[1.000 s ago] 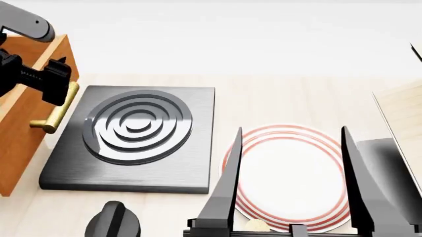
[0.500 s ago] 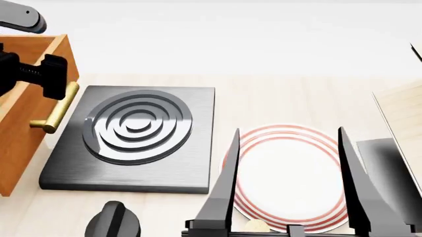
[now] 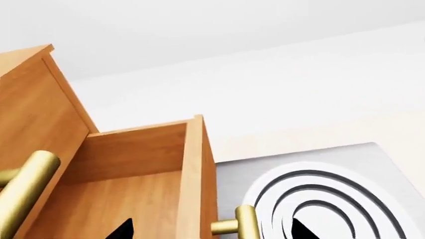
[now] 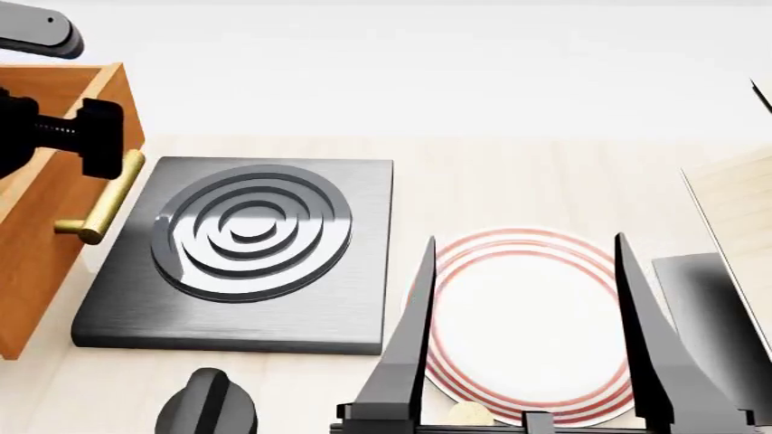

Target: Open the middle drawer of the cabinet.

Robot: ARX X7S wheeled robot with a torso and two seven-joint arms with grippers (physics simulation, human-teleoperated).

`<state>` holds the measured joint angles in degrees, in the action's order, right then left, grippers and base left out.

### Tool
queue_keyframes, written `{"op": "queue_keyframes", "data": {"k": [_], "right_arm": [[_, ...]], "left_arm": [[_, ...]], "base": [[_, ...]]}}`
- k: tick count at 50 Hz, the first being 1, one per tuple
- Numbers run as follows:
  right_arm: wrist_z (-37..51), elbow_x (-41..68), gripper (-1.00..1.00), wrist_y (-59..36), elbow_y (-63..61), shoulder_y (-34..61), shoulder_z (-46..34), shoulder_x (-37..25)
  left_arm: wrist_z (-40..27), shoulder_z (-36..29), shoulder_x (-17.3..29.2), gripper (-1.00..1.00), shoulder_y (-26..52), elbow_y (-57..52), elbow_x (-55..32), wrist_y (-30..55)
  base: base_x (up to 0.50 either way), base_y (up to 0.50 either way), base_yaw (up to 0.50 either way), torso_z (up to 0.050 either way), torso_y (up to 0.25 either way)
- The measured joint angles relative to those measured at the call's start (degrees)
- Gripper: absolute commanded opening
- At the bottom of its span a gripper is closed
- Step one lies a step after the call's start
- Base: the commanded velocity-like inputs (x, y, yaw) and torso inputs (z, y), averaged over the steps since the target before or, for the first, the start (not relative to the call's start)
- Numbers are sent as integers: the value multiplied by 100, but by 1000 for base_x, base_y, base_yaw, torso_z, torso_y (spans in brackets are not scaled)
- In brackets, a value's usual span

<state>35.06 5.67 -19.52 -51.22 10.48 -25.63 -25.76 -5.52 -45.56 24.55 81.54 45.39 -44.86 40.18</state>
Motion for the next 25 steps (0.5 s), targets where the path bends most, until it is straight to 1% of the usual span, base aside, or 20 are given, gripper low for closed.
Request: {"op": "queue_keyframes", "data": {"k": [13,25], "right_arm": [[4,7,100,31,36,-1,-11,-13],[10,2,100,47,59,-1,-36,-21]], "left_arm": [[276,-7,-320,100,115,879,145,-424],[612,-42,-713,100,298,2023,348,-958]], "base": [[0,0,0,0,0],[0,0,0,0,0]]}}
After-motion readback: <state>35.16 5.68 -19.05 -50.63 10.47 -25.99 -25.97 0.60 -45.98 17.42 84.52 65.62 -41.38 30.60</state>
